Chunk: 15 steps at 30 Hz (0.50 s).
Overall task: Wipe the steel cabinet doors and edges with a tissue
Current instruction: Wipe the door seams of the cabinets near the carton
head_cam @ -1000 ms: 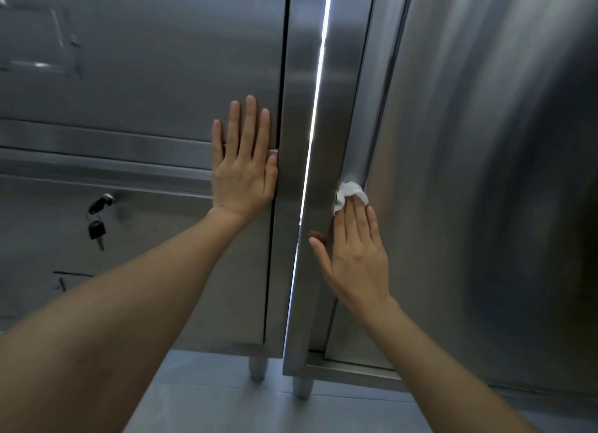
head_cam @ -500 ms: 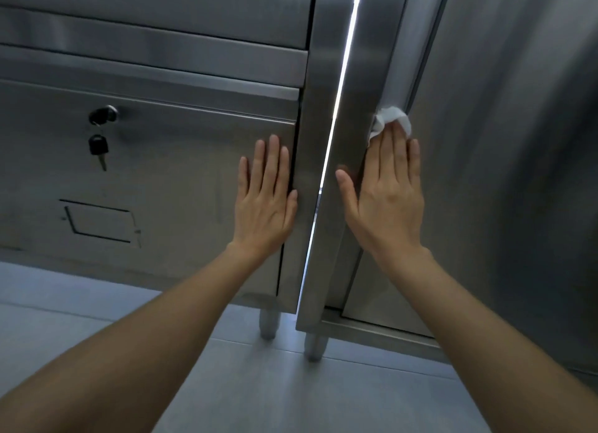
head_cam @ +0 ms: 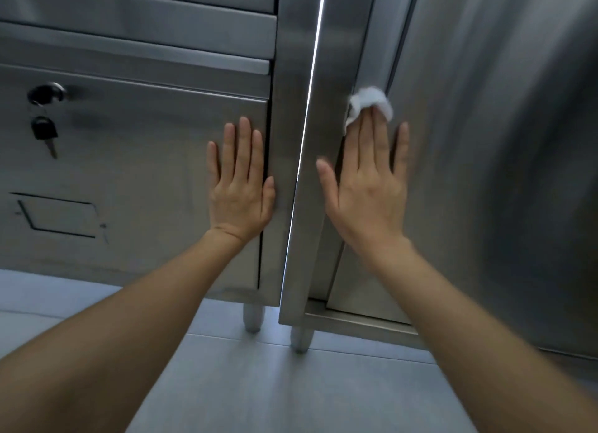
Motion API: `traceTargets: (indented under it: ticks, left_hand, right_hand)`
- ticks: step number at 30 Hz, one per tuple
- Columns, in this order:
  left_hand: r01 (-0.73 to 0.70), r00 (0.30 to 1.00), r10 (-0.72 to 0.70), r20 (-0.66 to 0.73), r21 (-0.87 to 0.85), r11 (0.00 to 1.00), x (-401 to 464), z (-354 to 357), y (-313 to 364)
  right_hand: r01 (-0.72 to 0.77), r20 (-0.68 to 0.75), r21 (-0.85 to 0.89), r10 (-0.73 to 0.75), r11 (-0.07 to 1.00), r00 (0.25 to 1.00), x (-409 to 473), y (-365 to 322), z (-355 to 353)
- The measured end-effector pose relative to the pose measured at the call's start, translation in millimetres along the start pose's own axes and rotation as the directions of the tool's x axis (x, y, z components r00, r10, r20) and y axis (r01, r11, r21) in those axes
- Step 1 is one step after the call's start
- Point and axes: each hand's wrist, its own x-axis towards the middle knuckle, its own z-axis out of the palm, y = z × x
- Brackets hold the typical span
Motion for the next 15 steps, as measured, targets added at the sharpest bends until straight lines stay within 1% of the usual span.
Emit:
traceTargets:
  ticks: [1, 3, 5, 6, 7, 8, 9, 11, 13, 15]
  left_hand:
    - [-0.002, 1.000, 0.002, -0.007, 0.003, 1.000, 0, 0, 0]
    - [-0.007, 1.000, 0.007, -0.010, 0.010, 1.000, 0, -1, 1]
    - [-0.011, 1.000, 0.011, -0.002, 0.017, 1.000, 1, -3, 0]
    - [-0.015, 1.000, 0.015, 0.003, 0.017, 1.000, 1, -4, 0]
    - [-0.015, 1.000, 0.015, 0.005, 0.016, 1.000, 2, -4, 0]
    - [-0.011, 1.000, 0.011, 0.007, 0.016, 1.000, 3, -4, 1]
    - [-0.008, 1.000, 0.008, 0.008, 0.012, 1.000, 3, -5, 2]
    - [-0.009, 1.000, 0.009, 0.000, 0.007, 1.000, 4, -5, 3]
    - [-0.011, 1.000, 0.011, -0.002, 0.011, 1.000, 4, -5, 3]
    - [-0.004, 1.000, 0.004, -0.001, 0.008, 1.000, 5, -5, 3]
  right_hand:
    - [-0.001, 0.038, 0.001, 0.001, 1.000, 0.999, -24, -5, 6]
    - [0.035, 0.171, 0.004, -0.035, 0.999, 0.985, -90, -16, 13]
    - [0.106, 0.325, 0.003, -0.101, 0.994, 0.940, -149, -27, 10]
    - [0.126, 0.381, 0.001, -0.117, 0.992, 0.917, -164, -29, 6]
    - [0.135, 0.402, 0.002, -0.124, 0.991, 0.907, -167, -30, 4]
    - [0.130, 0.383, -0.001, -0.119, 0.992, 0.916, -159, -28, 4]
    - [0.115, 0.330, -0.012, -0.105, 0.993, 0.938, -141, -25, 3]
    - [0.049, 0.187, -0.035, -0.042, 0.998, 0.981, -85, -14, 0]
    - [-0.008, 0.086, -0.025, 0.010, 1.000, 0.996, -23, 1, -5]
    - [-0.014, 0.037, -0.003, 0.014, 1.000, 0.999, 9, 6, -6]
